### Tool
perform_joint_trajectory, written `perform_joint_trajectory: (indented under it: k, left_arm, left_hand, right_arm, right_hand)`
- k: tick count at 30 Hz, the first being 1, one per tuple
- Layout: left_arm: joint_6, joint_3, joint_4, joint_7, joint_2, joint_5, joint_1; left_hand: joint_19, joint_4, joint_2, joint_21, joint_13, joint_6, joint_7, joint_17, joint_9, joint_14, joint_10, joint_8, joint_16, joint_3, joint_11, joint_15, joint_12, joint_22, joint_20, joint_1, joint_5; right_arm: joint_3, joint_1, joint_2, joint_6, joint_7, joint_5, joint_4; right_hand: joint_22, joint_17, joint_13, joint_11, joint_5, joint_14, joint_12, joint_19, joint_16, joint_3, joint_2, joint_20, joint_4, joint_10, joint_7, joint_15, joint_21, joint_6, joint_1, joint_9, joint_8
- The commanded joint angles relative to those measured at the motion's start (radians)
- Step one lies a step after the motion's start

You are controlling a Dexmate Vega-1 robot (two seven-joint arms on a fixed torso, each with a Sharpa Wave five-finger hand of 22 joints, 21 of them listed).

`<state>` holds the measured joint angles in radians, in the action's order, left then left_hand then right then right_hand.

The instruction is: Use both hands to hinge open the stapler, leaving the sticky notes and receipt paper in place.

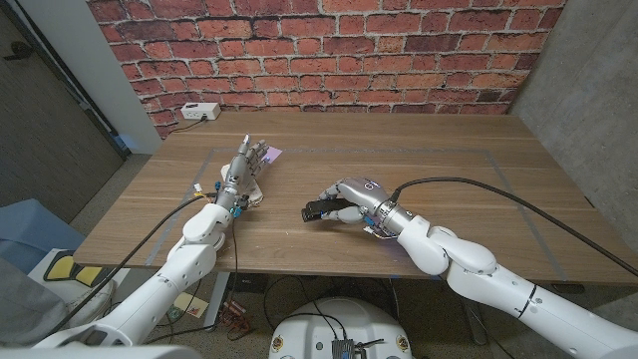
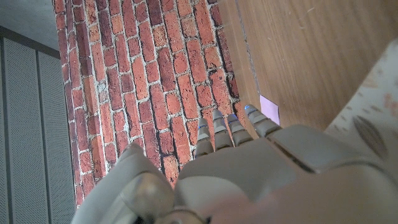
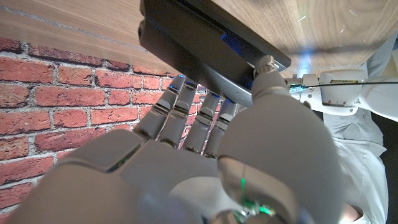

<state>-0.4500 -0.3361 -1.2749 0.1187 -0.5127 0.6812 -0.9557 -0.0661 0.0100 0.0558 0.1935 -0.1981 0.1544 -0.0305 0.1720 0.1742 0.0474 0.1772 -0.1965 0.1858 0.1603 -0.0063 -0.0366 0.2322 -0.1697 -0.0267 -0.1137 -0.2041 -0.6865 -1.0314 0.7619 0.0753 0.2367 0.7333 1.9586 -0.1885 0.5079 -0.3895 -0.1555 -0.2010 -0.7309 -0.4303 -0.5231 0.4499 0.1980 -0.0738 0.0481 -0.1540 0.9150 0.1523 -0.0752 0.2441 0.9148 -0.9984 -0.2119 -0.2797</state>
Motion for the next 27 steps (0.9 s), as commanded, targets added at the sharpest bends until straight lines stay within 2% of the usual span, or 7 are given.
perform_joint_trajectory:
  k: [1, 11, 17, 19, 27]
  left_arm:
    - [-0.024, -0.003, -0.051, -0.032, -0.008, -0.027, -0.026]
    - [-0.031, 0.002, -0.116, -0.052, -0.027, -0.039, -0.062]
    - [-0.033, 0.002, -0.132, -0.037, -0.033, -0.027, -0.072]
    - [-0.023, 0.002, -0.148, -0.030, -0.035, -0.015, -0.077]
    - [-0.024, 0.005, -0.198, -0.014, -0.063, -0.022, -0.088]
  left_hand:
    - [-0.010, -0.011, 0.012, 0.000, -0.001, 0.039, -0.032, 0.003, 0.003, 0.018, 0.022, -0.014, 0.004, 0.006, -0.004, -0.007, 0.009, -0.003, 0.000, -0.009, -0.006]
    - [-0.015, -0.016, 0.014, 0.000, -0.003, 0.086, -0.019, 0.003, 0.005, 0.028, 0.048, -0.024, 0.004, 0.010, 0.005, -0.006, 0.017, -0.003, -0.006, -0.016, -0.004]
    - [-0.016, -0.018, 0.015, 0.000, -0.004, 0.095, -0.017, 0.003, 0.006, 0.033, 0.055, -0.024, 0.004, 0.012, 0.007, -0.003, 0.019, -0.003, -0.006, -0.018, -0.003]
    - [-0.016, -0.019, 0.015, -0.001, -0.005, 0.105, -0.001, 0.004, 0.007, 0.034, 0.057, -0.025, 0.003, 0.013, 0.007, -0.003, 0.019, -0.003, -0.007, -0.020, -0.002]
    - [-0.017, -0.022, 0.017, -0.001, -0.005, 0.108, 0.006, 0.004, 0.007, 0.035, 0.064, -0.023, 0.003, 0.015, 0.007, -0.004, 0.021, -0.003, -0.007, -0.023, -0.002]
  right_arm:
    - [0.042, -0.038, -0.002, 0.031, 0.086, -0.064, -0.004]
    - [0.062, -0.047, -0.044, 0.074, 0.165, -0.130, -0.053]
    - [0.068, -0.048, -0.064, 0.071, 0.168, -0.163, -0.058]
    - [0.070, -0.049, -0.073, 0.065, 0.162, -0.184, -0.058]
    - [0.078, -0.044, -0.102, 0.045, 0.165, -0.227, -0.062]
  right_hand:
    - [-0.004, 0.003, -0.005, -0.014, -0.003, -0.013, -0.008, -0.004, -0.006, 0.026, -0.094, 0.072, 0.023, 0.030, 0.025, -0.164, 0.003, 0.035, -0.095, -0.003, -0.005]
    - [-0.006, 0.012, -0.009, 0.001, 0.000, -0.032, -0.015, -0.010, -0.003, 0.028, -0.095, 0.069, 0.023, 0.048, 0.007, -0.165, 0.008, 0.040, -0.098, -0.005, -0.004]
    - [-0.007, 0.015, -0.010, 0.006, 0.002, -0.037, -0.016, -0.012, -0.004, 0.029, -0.095, 0.069, 0.021, 0.051, 0.002, -0.165, 0.010, 0.042, -0.102, -0.005, -0.004]
    - [-0.007, 0.016, -0.010, 0.007, 0.002, -0.038, -0.016, -0.012, -0.005, 0.030, -0.095, 0.069, 0.021, 0.051, 0.000, -0.165, 0.010, 0.043, -0.103, -0.006, -0.004]
    - [-0.008, 0.016, -0.010, 0.003, 0.003, -0.036, -0.011, -0.013, -0.013, 0.032, -0.095, 0.070, 0.022, 0.042, 0.002, -0.163, 0.012, 0.036, -0.103, -0.007, 0.001]
